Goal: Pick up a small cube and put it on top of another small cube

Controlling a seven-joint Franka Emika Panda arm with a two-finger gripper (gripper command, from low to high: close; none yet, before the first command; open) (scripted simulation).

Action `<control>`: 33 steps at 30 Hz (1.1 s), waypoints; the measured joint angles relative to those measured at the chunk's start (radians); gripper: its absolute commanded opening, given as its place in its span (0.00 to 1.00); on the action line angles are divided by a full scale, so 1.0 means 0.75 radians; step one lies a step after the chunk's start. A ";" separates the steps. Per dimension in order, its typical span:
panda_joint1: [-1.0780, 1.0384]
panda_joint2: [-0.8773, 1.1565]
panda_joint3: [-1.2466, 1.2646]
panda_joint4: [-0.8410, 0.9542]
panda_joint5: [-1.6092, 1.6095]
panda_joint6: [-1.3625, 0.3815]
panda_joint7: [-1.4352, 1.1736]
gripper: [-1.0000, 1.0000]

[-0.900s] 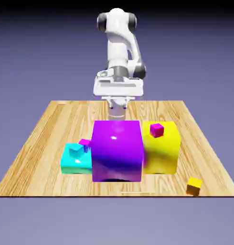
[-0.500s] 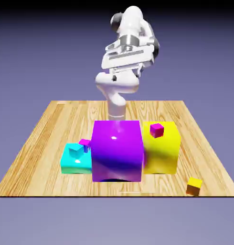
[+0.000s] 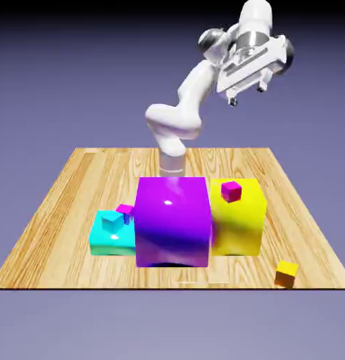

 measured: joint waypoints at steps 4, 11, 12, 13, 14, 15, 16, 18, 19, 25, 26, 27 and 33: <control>-0.166 -0.071 0.193 0.121 0.111 -0.129 0.222 0.50; -0.455 -0.196 0.532 0.333 0.305 -0.355 0.609 0.50; -0.497 -0.214 0.580 0.363 0.333 -0.388 0.665 0.50; -0.538 -0.232 0.628 0.393 0.360 -0.420 0.720 0.50; -0.580 -0.250 0.677 0.423 0.388 -0.452 0.775 0.50; -0.621 -0.267 0.725 0.453 0.416 -0.485 0.831 0.50; -0.662 -0.285 0.773 0.484 0.443 -0.517 0.886 0.50; -0.745 -0.321 0.870 0.544 0.499 -0.581 0.997 0.50; -0.787 -0.339 0.918 0.574 0.527 -0.614 1.052 0.50; -0.980 -0.422 1.144 0.716 0.656 -0.765 1.311 0.50; -0.996 -0.432 1.192 0.710 0.663 -0.715 1.310 0.50; -1.012 -0.443 1.240 0.705 0.671 -0.666 1.310 0.50; -1.006 -0.439 1.224 0.707 0.666 -0.681 1.310 0.00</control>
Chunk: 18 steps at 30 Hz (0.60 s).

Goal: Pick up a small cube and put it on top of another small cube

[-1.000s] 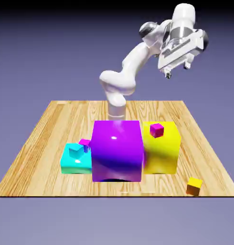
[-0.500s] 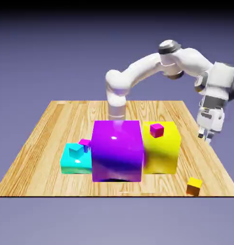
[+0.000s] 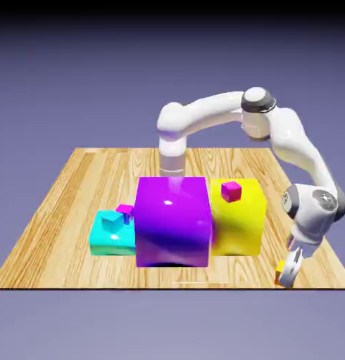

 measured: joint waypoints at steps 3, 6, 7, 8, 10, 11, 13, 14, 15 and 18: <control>0.054 0.068 -0.145 -0.048 -0.071 -0.048 -0.029 0.00; 0.114 0.180 -0.290 -0.174 -0.201 0.027 -0.095 0.00; 0.135 0.217 -0.338 -0.216 -0.245 0.052 -0.118 0.00; 0.155 0.255 -0.387 -0.258 -0.288 0.077 -0.140 0.00; 0.196 0.330 -0.483 -0.342 -0.375 0.127 -0.184 0.00; 0.216 0.367 -0.531 -0.384 -0.418 0.152 -0.207 0.00; 0.256 0.442 -0.628 -0.468 -0.505 0.202 -0.251 0.00; 0.277 0.480 -0.676 -0.510 -0.549 0.227 -0.273 0.00; 0.297 0.517 -0.725 -0.552 -0.592 0.252 -0.295 0.00; 0.358 0.630 -0.870 -0.678 -0.723 0.327 -0.362 0.00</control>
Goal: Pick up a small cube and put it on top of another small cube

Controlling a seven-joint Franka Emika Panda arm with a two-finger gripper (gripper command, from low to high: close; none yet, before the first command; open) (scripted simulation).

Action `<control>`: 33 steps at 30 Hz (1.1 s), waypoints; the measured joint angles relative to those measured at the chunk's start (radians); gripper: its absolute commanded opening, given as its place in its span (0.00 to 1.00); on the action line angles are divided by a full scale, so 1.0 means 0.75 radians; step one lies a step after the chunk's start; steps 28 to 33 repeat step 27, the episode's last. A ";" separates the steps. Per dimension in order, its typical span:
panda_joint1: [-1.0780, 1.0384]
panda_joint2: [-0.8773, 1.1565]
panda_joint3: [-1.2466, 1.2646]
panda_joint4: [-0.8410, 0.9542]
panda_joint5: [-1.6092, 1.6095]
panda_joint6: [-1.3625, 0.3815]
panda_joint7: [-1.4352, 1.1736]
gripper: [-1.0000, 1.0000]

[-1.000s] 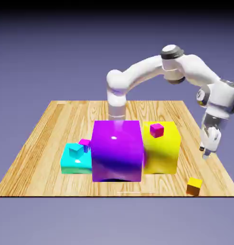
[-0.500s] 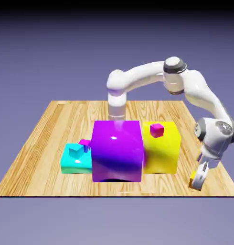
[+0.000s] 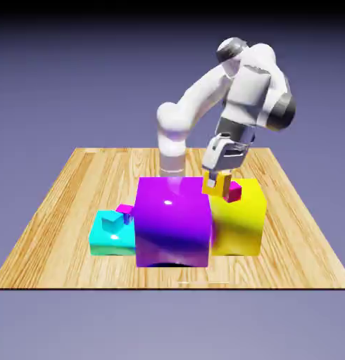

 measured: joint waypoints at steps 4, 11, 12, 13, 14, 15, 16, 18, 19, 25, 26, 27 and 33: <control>0.081 0.150 -0.193 -0.168 -0.174 0.100 -0.089 0.00; 0.223 0.412 -0.532 -0.462 -0.478 0.275 -0.245 0.00; 0.243 0.450 -0.580 -0.504 -0.521 0.300 -0.267 0.00; 0.264 0.487 -0.628 -0.546 -0.565 0.325 -0.290 0.00; 0.284 0.525 -0.676 -0.588 -0.608 0.350 -0.312 0.00; 0.304 0.562 -0.725 -0.630 -0.652 0.375 -0.334 0.00; 0.325 0.600 -0.773 -0.672 -0.695 0.400 -0.356 0.00; 0.331 0.612 -0.789 -0.686 -0.709 0.408 -0.364 0.00; 0.318 0.660 -0.787 -0.694 -0.767 0.453 -0.320 0.00; 0.248 0.907 -0.776 -0.738 -1.065 0.682 -0.095 1.00; 0.248 0.907 -0.776 -0.738 -1.065 0.681 -0.095 1.00; 0.248 0.907 -0.776 -0.738 -1.065 0.681 -0.095 1.00; 0.248 0.907 -0.776 -0.738 -1.065 0.681 -0.095 1.00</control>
